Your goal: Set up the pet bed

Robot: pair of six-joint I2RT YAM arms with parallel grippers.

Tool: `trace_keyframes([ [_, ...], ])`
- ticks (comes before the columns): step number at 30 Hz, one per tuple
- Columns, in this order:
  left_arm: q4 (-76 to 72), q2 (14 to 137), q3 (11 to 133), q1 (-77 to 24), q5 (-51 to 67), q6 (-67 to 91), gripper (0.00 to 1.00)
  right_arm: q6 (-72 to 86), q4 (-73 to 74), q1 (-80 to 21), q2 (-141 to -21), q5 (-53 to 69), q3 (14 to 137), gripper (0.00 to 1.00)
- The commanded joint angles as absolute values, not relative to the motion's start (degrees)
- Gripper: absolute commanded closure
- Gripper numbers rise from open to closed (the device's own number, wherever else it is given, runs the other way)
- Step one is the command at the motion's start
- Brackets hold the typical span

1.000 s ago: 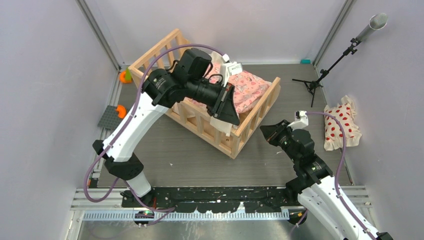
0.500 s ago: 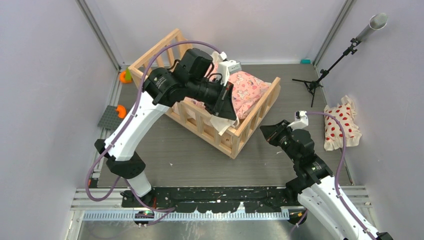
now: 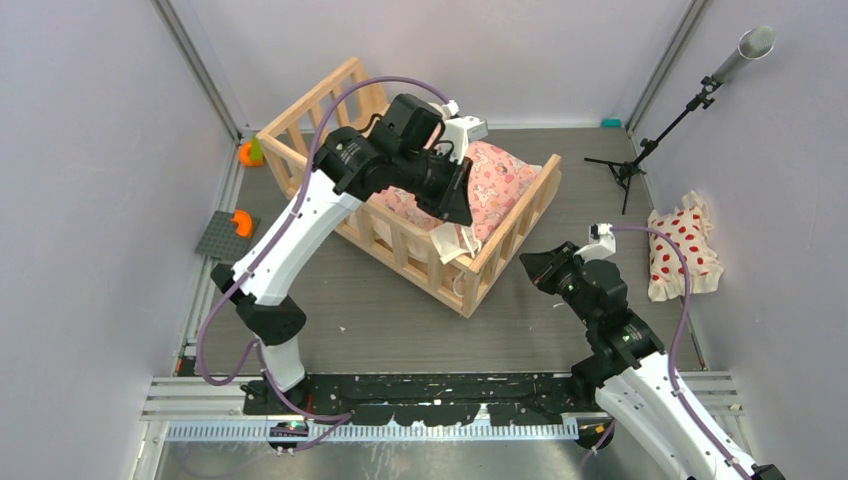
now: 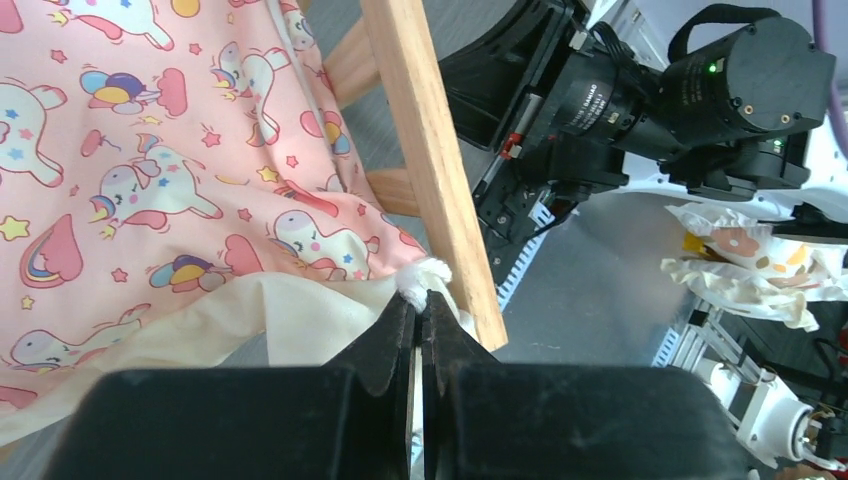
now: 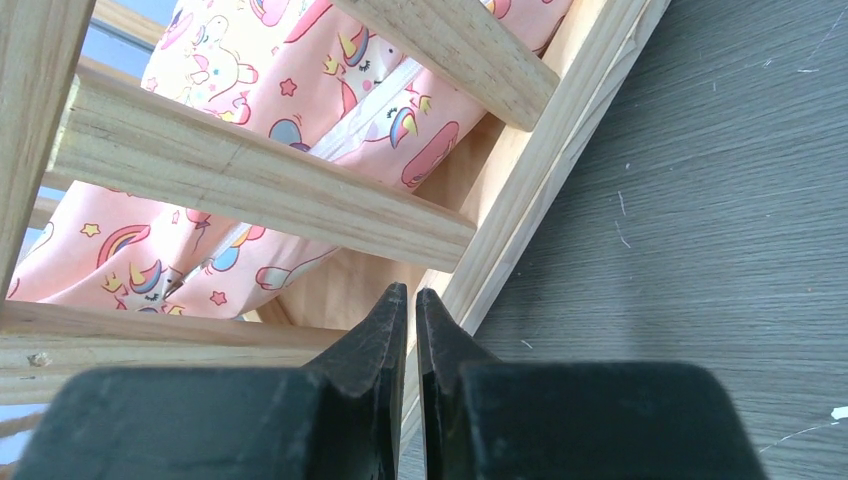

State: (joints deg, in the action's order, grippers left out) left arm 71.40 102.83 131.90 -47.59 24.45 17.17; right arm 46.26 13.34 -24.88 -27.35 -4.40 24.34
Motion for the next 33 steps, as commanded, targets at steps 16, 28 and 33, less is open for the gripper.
trace_keyframes([
  [16, 70.94, 103.45, 122.39, -47.36, 25.62, 10.14, 0.93, 46.03, 10.91, -24.78, -27.09, -4.74, 23.78, 0.86],
  [28, 72.23, 104.05, 120.35, -47.75, 35.18, 7.22, 0.86, 46.14, 11.48, -24.78, -26.12, -4.90, 23.48, 0.86],
  [33, 76.72, 106.59, 122.67, -48.25, 34.29, 3.79, 0.90, 46.07, 11.60, -24.78, -26.01, -4.92, 23.43, 0.86],
])
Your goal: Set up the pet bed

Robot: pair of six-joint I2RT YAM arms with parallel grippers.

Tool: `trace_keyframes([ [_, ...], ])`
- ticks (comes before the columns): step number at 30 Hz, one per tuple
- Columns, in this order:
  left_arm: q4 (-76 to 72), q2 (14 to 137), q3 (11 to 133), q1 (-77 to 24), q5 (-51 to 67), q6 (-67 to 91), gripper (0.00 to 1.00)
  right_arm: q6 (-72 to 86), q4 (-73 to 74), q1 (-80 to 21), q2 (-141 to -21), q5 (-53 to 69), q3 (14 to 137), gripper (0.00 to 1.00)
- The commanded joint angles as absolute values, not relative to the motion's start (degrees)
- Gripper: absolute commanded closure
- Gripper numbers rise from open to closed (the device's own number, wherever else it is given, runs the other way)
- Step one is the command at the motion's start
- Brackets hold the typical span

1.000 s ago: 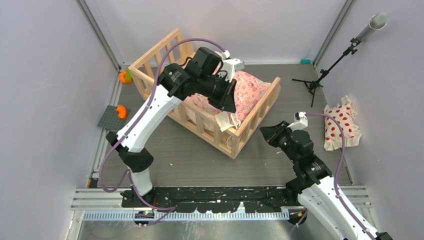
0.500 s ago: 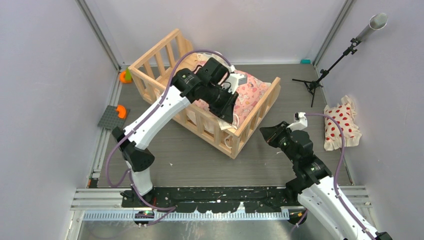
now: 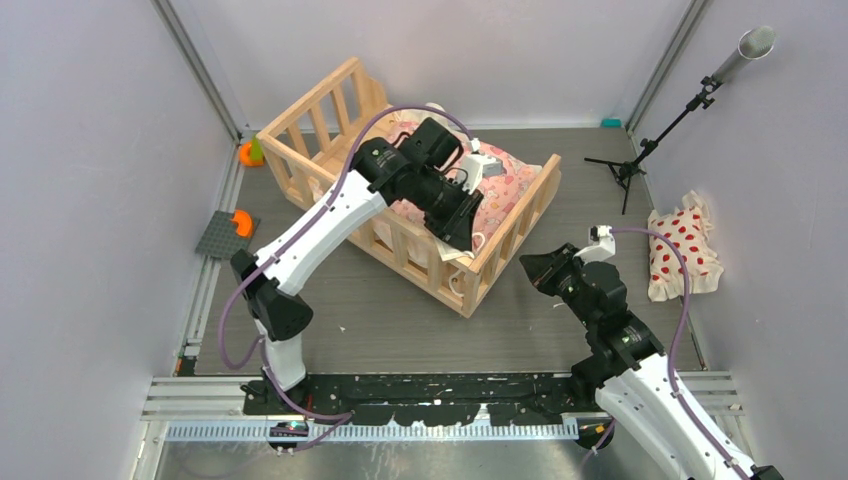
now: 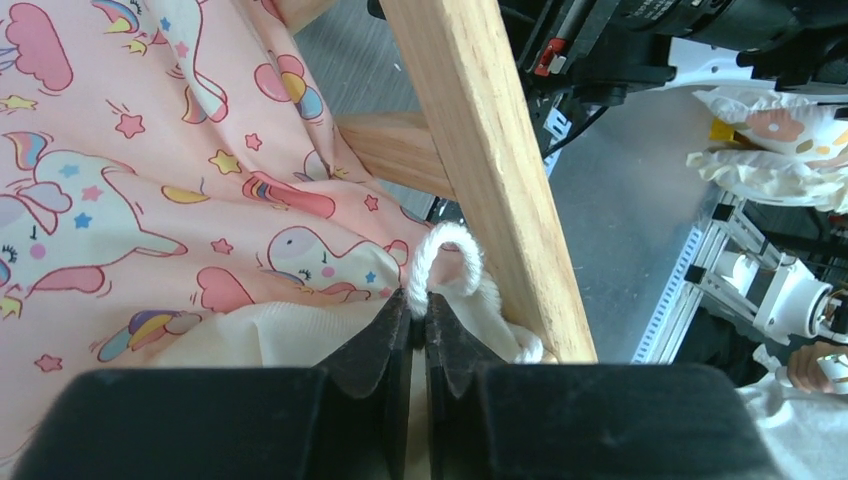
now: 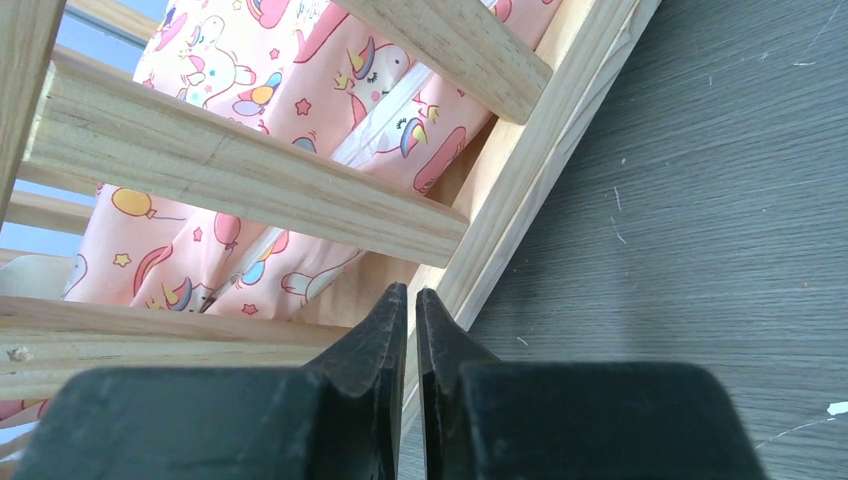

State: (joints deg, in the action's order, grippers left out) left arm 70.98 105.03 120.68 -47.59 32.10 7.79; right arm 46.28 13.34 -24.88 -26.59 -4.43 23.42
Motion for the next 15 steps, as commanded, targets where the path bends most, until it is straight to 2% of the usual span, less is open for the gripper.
trace_keyframes([
  [1, 76.91, 106.54, 122.47, -48.25, 33.26, 3.46, 0.92, 45.99, 11.77, -24.75, -26.01, -4.98, 23.45, 0.86],
  [3, 78.16, 106.61, 122.60, -48.56, 30.39, 2.59, 0.94, 45.82, 11.94, -24.72, -25.86, -5.08, 23.53, 0.86],
  [7, 79.27, 106.54, 122.14, -49.77, 25.60, 1.96, 0.87, 45.61, 11.95, -24.77, -25.92, -5.36, 23.71, 0.85],
  [15, 71.30, 101.56, 124.81, -50.08, 21.76, 6.12, 0.54, 45.29, 12.55, -24.78, -26.22, -5.00, 24.43, 0.82],
])
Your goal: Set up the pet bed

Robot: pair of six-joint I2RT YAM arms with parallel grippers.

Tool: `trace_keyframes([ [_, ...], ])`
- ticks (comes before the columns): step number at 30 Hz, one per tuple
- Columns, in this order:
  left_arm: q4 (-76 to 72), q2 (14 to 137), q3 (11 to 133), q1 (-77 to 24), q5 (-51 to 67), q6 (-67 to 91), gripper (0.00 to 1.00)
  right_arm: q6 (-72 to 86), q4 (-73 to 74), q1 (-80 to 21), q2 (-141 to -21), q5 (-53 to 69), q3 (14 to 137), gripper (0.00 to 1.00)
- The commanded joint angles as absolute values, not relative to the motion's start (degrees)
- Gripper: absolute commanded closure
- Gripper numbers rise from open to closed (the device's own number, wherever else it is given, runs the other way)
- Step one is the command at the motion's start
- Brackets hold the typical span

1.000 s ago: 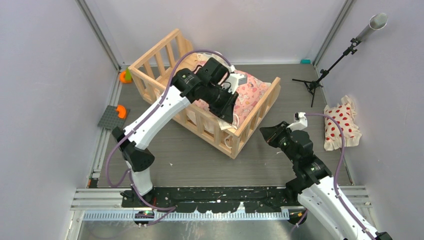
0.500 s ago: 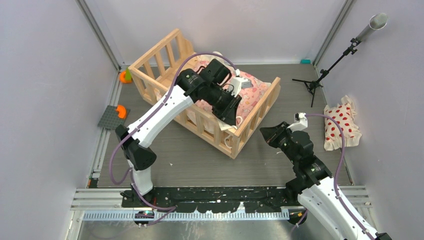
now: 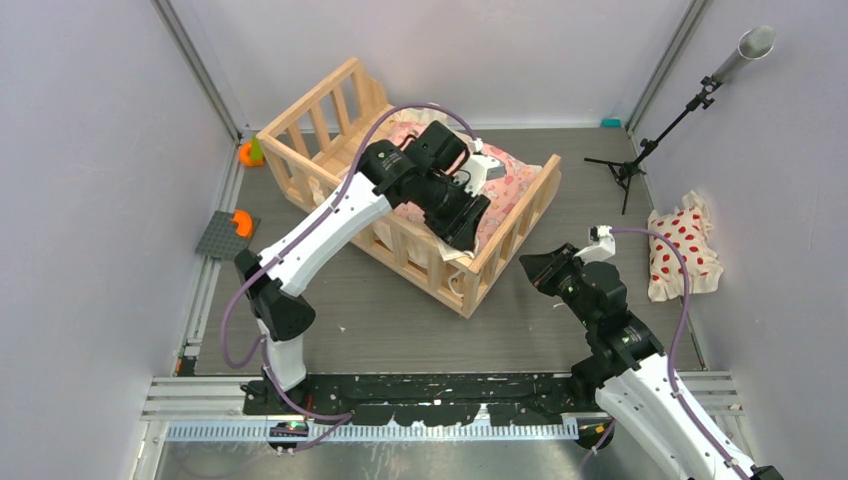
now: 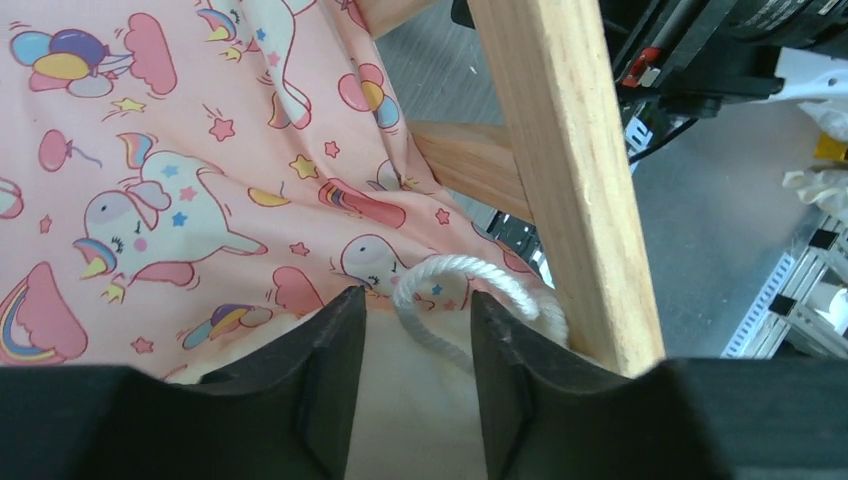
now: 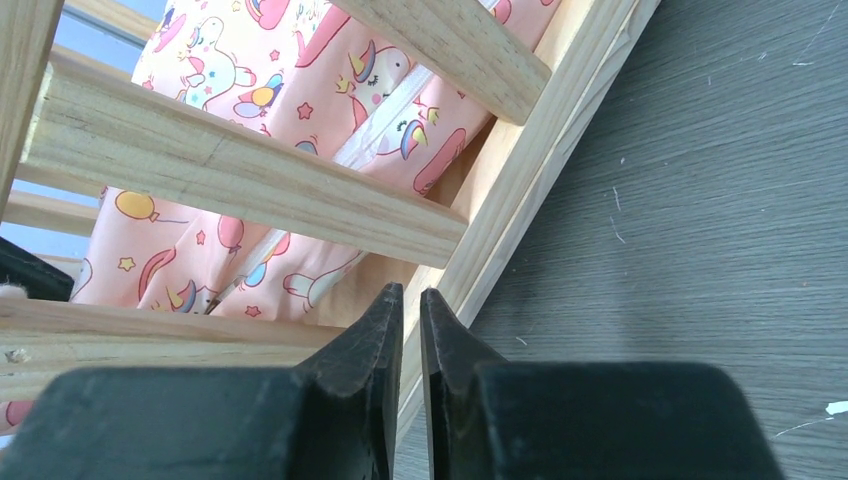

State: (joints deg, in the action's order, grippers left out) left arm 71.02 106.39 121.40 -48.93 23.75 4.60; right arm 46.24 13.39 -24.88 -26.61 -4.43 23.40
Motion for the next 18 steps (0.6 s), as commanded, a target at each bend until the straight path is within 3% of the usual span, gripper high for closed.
trace_keyframes([
  [1, 70.37, 100.87, 125.83, -50.09, 20.74, 6.68, 0.51, 45.22, 12.80, -24.76, -26.05, -5.07, 24.55, 0.82],
  [6, 62.75, 95.02, 126.02, -50.10, 16.41, 9.41, 0.39, 44.63, 13.93, -24.74, -25.20, -5.56, 25.36, 0.81],
  [13, 51.70, 82.75, 115.34, -50.06, 13.17, 12.25, 0.19, 43.84, 15.08, -24.76, -25.40, -5.68, 26.56, 0.80],
  [18, 42.56, 69.50, 96.14, -50.10, 12.27, 15.02, 0.20, 42.71, 16.01, -24.78, -25.39, -6.00, 27.57, 0.79],
])
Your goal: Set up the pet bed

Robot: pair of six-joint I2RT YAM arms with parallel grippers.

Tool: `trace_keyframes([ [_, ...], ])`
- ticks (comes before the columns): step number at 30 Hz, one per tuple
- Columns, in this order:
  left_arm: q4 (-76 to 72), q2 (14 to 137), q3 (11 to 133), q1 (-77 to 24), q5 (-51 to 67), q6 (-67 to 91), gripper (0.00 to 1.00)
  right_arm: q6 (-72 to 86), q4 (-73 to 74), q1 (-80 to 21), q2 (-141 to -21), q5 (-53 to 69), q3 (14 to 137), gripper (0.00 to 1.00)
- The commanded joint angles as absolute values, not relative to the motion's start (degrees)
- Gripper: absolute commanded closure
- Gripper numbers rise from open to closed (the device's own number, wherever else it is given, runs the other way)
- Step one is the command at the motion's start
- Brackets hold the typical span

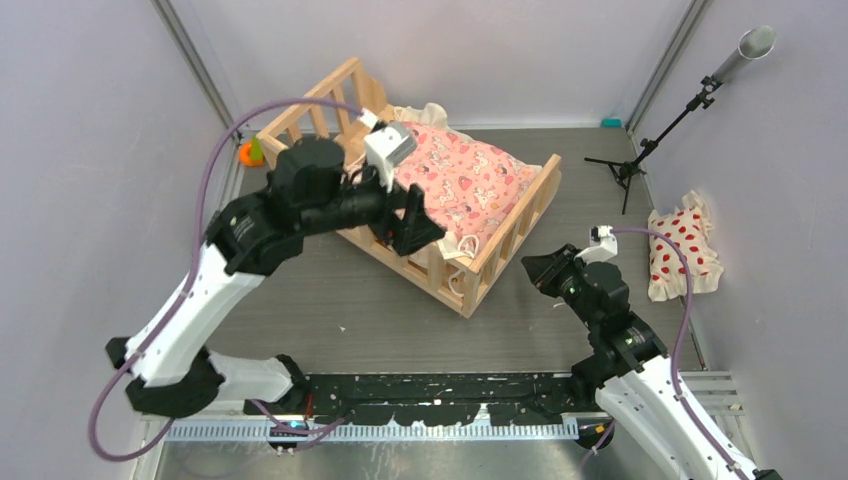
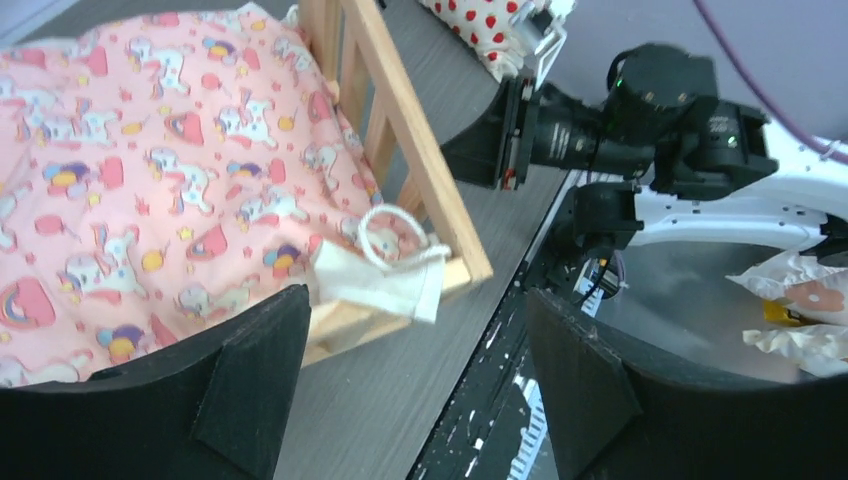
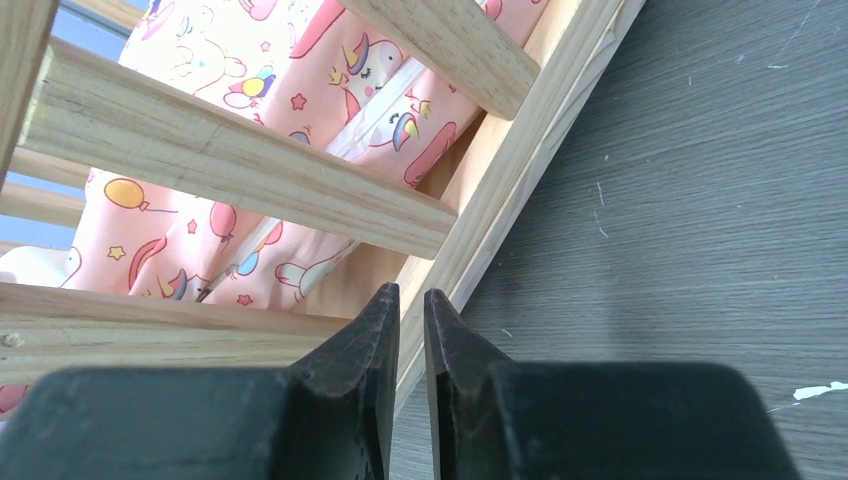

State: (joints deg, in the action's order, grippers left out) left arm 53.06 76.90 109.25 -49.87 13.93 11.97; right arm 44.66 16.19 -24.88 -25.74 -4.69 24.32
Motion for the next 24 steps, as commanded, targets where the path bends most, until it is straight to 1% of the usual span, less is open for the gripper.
trace_keyframes([
  [1, 40.09, 65.25, 89.48, -50.37, 12.10, 15.48, 0.20, 42.47, 16.00, -24.74, -25.44, -6.06, 27.72, 0.79],
  [5, 31.19, 53.95, 71.85, -53.62, 5.05, 18.72, 0.25, 42.24, 15.87, -24.72, -26.45, -5.89, 28.18, 0.78],
  [6, 28.88, 51.78, 67.58, -54.98, 2.95, 19.60, 0.27, 42.13, 15.78, -24.74, -26.84, -5.69, 28.41, 0.78],
  [10, 16.88, 44.65, 51.28, -63.53, -7.77, 22.74, 0.36, 41.59, 16.02, -24.73, -27.76, -4.94, 28.99, 0.78],
  [12, 8.79, 42.01, 43.69, -68.49, -13.78, 22.41, 0.39, 41.51, 16.20, -24.78, -27.65, -4.92, 28.89, 0.78],
  [13, 4.68, 41.19, 40.74, -70.91, -16.62, 21.59, 0.42, 41.49, 16.29, -24.73, -27.56, -4.97, 28.84, 0.78],
  [16, -7.76, 41.06, 33.78, -77.63, -25.64, 17.20, 0.52, 41.31, 16.82, -24.75, -27.34, -5.01, 28.76, 0.78],
  [18, -17.07, 43.82, 31.25, -81.02, -29.79, 13.65, 0.56, 41.15, 17.00, -24.78, -27.31, -5.01, 28.59, 0.78],
  [20, -24.32, 47.17, 29.70, -82.68, -33.40, 10.17, 0.56, 41.12, 17.20, -24.78, -27.36, -5.09, 28.44, 0.78],
  [24, -35.95, 53.48, 29.00, -83.66, -38.30, 3.89, 0.54, 41.22, 17.29, -24.71, -26.93, -5.23, 27.94, 0.78],
])
